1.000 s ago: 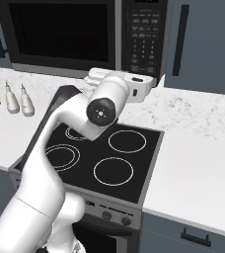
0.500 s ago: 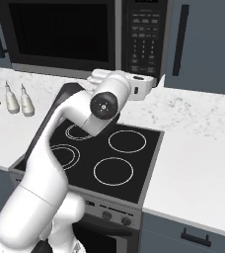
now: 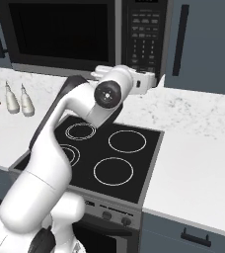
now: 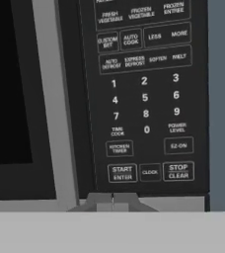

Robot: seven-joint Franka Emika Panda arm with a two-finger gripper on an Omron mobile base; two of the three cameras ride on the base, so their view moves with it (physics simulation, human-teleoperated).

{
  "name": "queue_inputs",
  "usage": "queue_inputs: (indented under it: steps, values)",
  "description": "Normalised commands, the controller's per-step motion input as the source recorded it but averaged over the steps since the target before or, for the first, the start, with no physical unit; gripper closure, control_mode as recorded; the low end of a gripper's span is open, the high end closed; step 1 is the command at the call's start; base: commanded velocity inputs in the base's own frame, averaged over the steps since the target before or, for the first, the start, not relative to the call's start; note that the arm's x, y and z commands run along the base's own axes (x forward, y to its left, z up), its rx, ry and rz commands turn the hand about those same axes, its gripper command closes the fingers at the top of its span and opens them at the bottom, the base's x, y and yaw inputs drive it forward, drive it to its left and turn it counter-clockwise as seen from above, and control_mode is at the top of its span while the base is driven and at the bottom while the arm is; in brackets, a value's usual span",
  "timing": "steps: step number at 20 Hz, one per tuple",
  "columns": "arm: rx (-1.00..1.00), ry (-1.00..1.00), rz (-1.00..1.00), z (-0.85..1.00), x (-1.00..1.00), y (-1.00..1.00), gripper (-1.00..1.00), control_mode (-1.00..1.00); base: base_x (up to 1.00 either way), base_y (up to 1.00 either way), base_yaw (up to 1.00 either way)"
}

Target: Pick the sweet potato from the sink and place it in the bowl. Then pick the bowl and place it in the microwave. Then close the microwave door and press the start button.

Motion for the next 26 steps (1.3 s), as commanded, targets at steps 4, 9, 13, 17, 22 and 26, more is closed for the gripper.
queue_inputs:
  steps: [4,9,13,17,22,26]
  values:
    - [0.00,0.00,0.00,0.00,0.21,-0.07,1.00,-1.00,0.00,0.00,0.00]
    - [0.00,0.00,0.00,0.00,0.19,-0.04,1.00,-1.00,0.00,0.00,0.00]
    - [0.00,0.00,0.00,-0.01,0.21,0.00,1.00,-1.00,0.00,0.00,0.00]
    - [0.00,0.00,0.00,-0.02,0.17,0.00,1.00,-1.00,0.00,0.00,0.00]
    - [0.00,0.00,0.00,-0.05,0.10,-0.05,1.00,-1.00,0.00,0.00,0.00]
    - [0.00,0.00,0.00,-0.05,0.08,-0.09,1.00,-1.00,0.00,0.00,0.00]
